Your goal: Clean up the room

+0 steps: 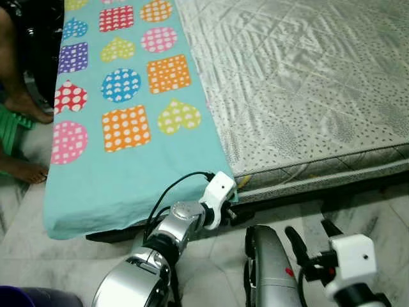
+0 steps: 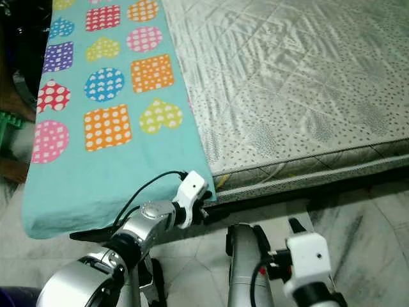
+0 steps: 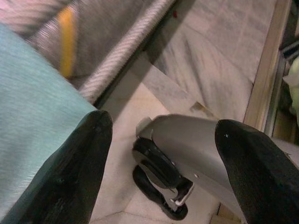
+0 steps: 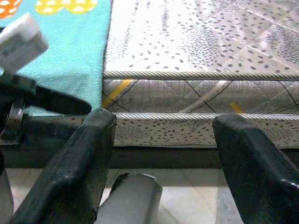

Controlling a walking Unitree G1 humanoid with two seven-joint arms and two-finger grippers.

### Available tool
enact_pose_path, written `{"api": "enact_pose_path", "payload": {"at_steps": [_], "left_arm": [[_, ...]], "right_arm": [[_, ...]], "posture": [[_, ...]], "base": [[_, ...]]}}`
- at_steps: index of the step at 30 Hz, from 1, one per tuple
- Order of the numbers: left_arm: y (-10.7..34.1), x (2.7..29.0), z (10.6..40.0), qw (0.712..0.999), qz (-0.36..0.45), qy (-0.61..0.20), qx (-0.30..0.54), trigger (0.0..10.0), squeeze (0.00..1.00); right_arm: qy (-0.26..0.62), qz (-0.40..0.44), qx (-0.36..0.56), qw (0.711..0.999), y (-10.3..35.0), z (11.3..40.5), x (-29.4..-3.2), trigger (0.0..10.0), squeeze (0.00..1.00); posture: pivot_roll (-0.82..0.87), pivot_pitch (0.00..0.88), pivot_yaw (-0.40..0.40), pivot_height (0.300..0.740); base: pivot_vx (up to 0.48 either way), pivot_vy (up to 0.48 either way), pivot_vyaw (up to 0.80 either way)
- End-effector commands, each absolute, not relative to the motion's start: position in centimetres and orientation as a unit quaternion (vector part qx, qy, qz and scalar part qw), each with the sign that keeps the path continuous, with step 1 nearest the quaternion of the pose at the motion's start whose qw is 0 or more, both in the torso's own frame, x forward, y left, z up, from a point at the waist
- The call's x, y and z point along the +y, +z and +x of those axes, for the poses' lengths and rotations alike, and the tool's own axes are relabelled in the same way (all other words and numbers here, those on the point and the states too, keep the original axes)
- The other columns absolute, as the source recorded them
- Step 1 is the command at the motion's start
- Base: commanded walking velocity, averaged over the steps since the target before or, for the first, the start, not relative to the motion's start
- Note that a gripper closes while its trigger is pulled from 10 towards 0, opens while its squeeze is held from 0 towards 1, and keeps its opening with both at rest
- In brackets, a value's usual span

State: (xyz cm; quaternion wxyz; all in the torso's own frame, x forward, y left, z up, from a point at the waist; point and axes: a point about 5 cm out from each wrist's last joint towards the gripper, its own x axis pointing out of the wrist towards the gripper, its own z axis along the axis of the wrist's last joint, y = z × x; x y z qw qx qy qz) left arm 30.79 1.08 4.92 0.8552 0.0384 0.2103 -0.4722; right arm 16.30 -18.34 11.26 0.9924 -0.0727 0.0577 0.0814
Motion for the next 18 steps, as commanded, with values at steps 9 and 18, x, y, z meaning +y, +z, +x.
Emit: {"api": "enact_pose_path", "payload": {"at_steps": [9, 18], "left_arm": [[8.7, 5.7, 33.3, 0.935, 0.027, -0.353, 0.037, 10.0, 0.00], [12.8, 13.4, 31.1, 0.968, 0.052, -0.233, -0.084, 10.0, 0.00]], "right_arm": [[0.085, -0.050, 0.052, 0.994, 11.7, 17.5, -17.4, 10.0, 0.00], [0.124, -0.004, 0.019, 0.992, 13.8, 20.3, -15.6, 10.0, 0.00]], "posture": [[-0.27, 0.259, 0.103, 0.592], [-0.20, 0.174, 0.099, 0.592]], "base": [[0.000, 0.000, 0.00], [0.000, 0.000, 0.00]]}}
